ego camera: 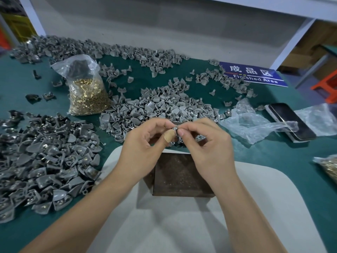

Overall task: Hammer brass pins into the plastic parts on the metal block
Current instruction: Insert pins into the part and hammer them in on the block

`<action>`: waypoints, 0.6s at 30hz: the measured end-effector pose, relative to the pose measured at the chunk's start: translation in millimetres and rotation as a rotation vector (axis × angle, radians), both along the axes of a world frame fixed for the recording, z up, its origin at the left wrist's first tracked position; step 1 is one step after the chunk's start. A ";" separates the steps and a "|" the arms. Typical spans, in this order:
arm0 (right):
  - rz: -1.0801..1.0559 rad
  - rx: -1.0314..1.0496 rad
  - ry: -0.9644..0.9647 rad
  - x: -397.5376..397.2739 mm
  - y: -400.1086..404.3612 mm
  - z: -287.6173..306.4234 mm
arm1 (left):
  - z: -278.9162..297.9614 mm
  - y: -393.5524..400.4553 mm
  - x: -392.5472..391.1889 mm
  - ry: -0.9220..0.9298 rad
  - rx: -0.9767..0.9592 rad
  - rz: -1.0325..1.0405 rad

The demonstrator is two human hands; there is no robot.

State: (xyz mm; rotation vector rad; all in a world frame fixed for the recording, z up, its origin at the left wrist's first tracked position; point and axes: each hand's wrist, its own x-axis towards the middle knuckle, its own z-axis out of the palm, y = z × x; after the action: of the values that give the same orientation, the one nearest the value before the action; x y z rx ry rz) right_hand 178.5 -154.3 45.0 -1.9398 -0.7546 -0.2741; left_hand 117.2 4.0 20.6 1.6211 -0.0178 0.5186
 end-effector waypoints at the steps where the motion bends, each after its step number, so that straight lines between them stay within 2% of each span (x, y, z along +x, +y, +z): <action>1: 0.003 -0.011 -0.007 0.3 -0.9 0.7 | -0.1 -0.2 -0.4 0.000 -0.003 -0.004; 3: 0.013 -0.042 -0.027 1.2 -3.4 2.1 | -0.4 0.0 -1.4 0.000 0.029 -0.001; 6: 0.010 -0.131 -0.105 1.9 -6.1 2.4 | -2.4 1.3 -1.8 -0.010 0.222 0.045; 8: -0.004 -0.150 -0.143 1.3 -5.6 2.2 | -3.2 1.7 -1.5 -0.024 0.280 0.068; 12: 0.002 0.006 -0.034 -1.0 -1.5 1.6 | -2.3 1.5 -2.1 -0.055 0.163 0.069; 18: 0.015 0.076 0.062 -2.5 0.7 1.6 | -3.2 -3.7 -1.2 -0.041 -0.013 0.059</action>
State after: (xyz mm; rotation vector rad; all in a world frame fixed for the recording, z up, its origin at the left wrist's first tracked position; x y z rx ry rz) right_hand 176.0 -153.6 46.6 -1.8613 -0.7085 -0.2294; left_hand 116.0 0.3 17.4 1.6017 0.0031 0.5956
